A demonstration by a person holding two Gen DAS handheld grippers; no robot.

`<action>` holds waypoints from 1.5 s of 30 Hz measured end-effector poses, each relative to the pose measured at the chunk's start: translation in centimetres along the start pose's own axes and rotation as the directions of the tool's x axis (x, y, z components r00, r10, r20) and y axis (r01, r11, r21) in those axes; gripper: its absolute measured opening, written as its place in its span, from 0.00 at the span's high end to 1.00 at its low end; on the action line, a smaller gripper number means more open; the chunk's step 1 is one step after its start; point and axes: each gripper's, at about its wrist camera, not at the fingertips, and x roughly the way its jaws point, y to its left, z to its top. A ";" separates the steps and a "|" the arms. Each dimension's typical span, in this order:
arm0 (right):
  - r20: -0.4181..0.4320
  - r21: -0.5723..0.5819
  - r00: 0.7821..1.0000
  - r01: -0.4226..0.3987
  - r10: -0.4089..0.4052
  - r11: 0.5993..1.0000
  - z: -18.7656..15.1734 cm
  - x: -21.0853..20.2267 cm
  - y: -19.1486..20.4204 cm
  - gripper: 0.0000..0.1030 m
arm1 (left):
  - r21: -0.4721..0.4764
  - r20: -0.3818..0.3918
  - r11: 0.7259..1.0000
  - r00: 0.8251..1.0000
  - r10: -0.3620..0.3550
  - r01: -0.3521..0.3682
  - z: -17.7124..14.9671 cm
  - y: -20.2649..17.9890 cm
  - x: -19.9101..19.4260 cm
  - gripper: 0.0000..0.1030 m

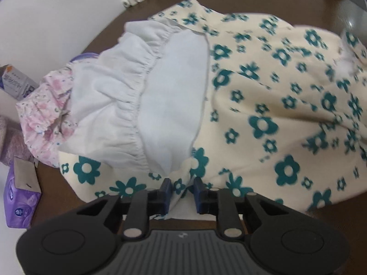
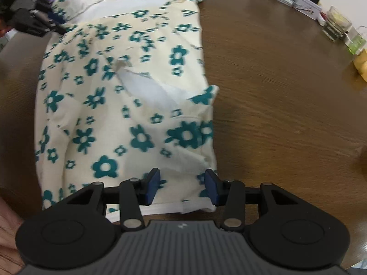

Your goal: Fold clothes

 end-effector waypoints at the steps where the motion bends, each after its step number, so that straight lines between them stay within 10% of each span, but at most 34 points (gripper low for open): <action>1: 0.002 0.004 1.000 0.009 -0.009 1.000 0.2 0.1 -0.3 0.58 | 0.013 -0.013 1.000 1.000 0.005 -0.005 -0.2 -0.7 -0.2 0.85; 6: 0.044 -0.001 0.999 -0.015 0.015 1.000 0.7 0.5 -0.6 0.59 | 0.040 -0.071 0.999 0.997 0.025 -0.022 -2.3 -5.0 -1.9 1.00; 14: 0.102 -0.121 0.994 -0.031 0.044 0.992 2.7 0.9 0.3 0.65 | -0.064 -0.092 0.996 0.995 0.049 -0.055 -5.5 -10.9 -5.1 0.88; 18: 0.111 -0.127 0.992 -0.045 0.059 0.991 2.8 0.7 0.6 0.64 | -0.191 -0.008 0.976 0.994 0.108 -0.107 -4.9 -7.6 -7.8 0.84; 22: 0.165 -0.065 0.979 -0.110 0.119 0.992 1.3 -1.3 0.0 0.62 | -0.357 0.078 0.927 0.985 0.156 -0.119 -2.4 -1.3 -7.9 0.47; 31: 0.179 0.101 0.980 -0.108 0.089 0.989 -1.3 -1.4 0.8 0.51 | -0.309 0.028 0.945 0.992 0.122 -0.107 3.2 6.6 3.1 0.48; 35: 0.166 0.143 0.985 -0.075 0.051 0.987 -1.8 -0.3 1.2 0.51 | -0.307 0.023 0.949 0.996 0.089 -0.078 3.7 6.8 3.8 0.89; 45: 0.193 0.033 0.981 -0.029 0.022 0.999 0.2 1.0 0.7 0.87 | -0.307 -0.062 0.947 0.995 0.081 -0.097 -0.5 -2.8 -1.1 0.95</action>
